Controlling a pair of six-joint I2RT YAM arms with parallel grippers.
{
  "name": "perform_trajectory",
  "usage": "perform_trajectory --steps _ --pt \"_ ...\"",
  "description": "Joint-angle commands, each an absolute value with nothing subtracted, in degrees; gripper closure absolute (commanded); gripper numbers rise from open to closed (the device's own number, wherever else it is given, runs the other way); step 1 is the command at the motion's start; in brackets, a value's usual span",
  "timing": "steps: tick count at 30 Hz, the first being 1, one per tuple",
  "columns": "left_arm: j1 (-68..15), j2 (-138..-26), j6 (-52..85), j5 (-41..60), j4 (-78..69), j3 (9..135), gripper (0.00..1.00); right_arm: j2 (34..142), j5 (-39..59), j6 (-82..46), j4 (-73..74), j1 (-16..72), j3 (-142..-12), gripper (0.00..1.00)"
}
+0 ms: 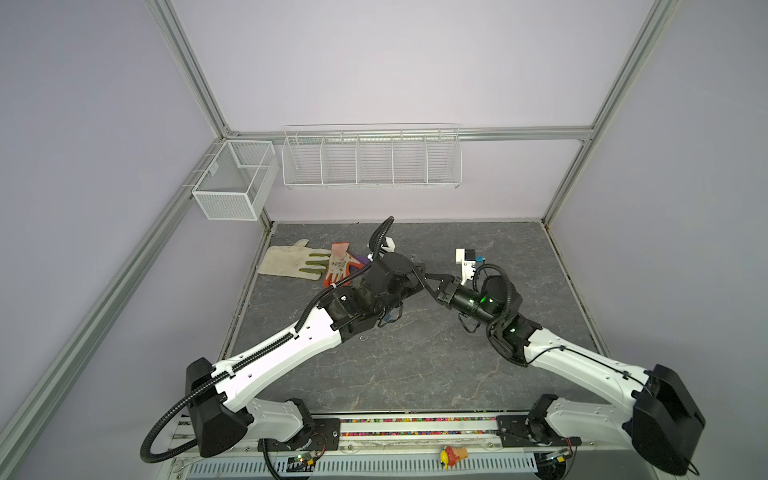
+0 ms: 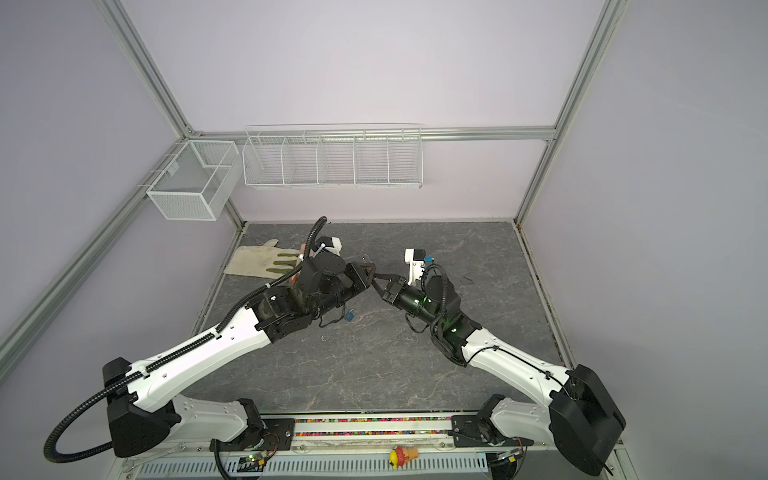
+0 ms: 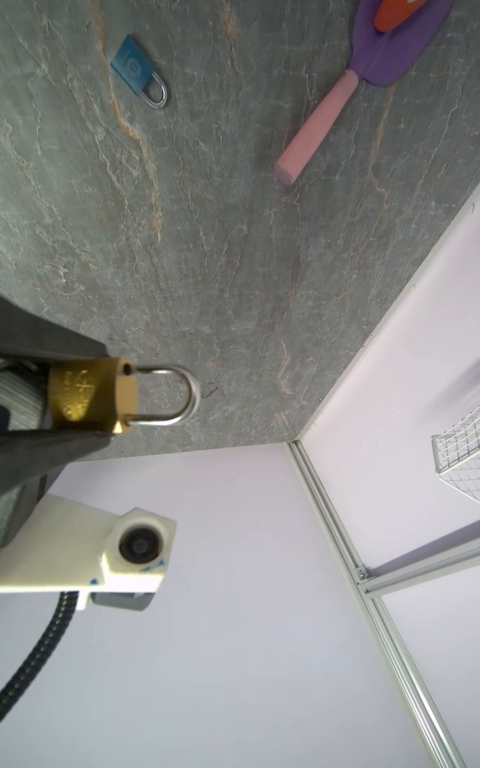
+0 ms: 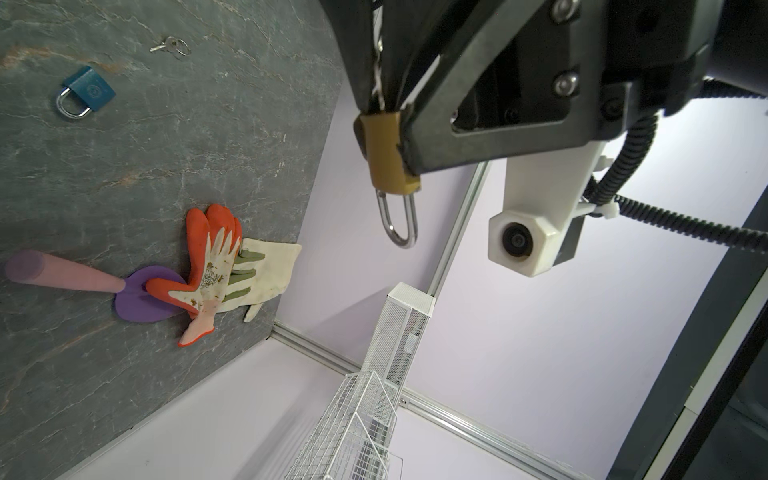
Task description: Unlock with the key
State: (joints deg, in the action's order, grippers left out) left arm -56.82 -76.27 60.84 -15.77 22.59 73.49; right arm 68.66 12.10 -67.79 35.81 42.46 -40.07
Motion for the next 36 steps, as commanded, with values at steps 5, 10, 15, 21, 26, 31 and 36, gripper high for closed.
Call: perform_trajectory --steps 5,10,15,21,26,31,36 --pt "-58.0 -76.2 61.1 -9.8 23.7 71.5 1.00 66.3 15.6 -62.7 34.6 43.7 -44.8 0.94" --pt "-57.7 -75.9 56.5 -14.8 25.4 73.5 1.00 63.5 12.6 -51.7 18.6 44.6 -48.3 0.82" --pt "-57.1 -75.2 50.9 -19.3 26.1 74.0 1.00 60.4 10.1 -43.3 4.6 44.6 -51.6 0.66" --pt "-55.8 -73.9 41.6 -19.6 27.8 73.0 1.00 55.6 4.5 -33.9 -12.5 44.3 -56.3 0.50" --pt "-55.2 -70.7 29.2 -16.6 23.2 67.7 1.00 55.7 1.4 -27.8 -25.6 43.4 -62.2 0.30" --pt "-55.2 -67.5 15.4 -8.2 15.4 60.0 1.00 60.1 0.0 -23.8 -36.5 42.6 -68.9 0.20" --pt "-55.3 -66.0 9.9 -3.1 8.2 54.1 1.00 64.9 1.0 -21.2 -42.1 42.4 -73.9 0.14"
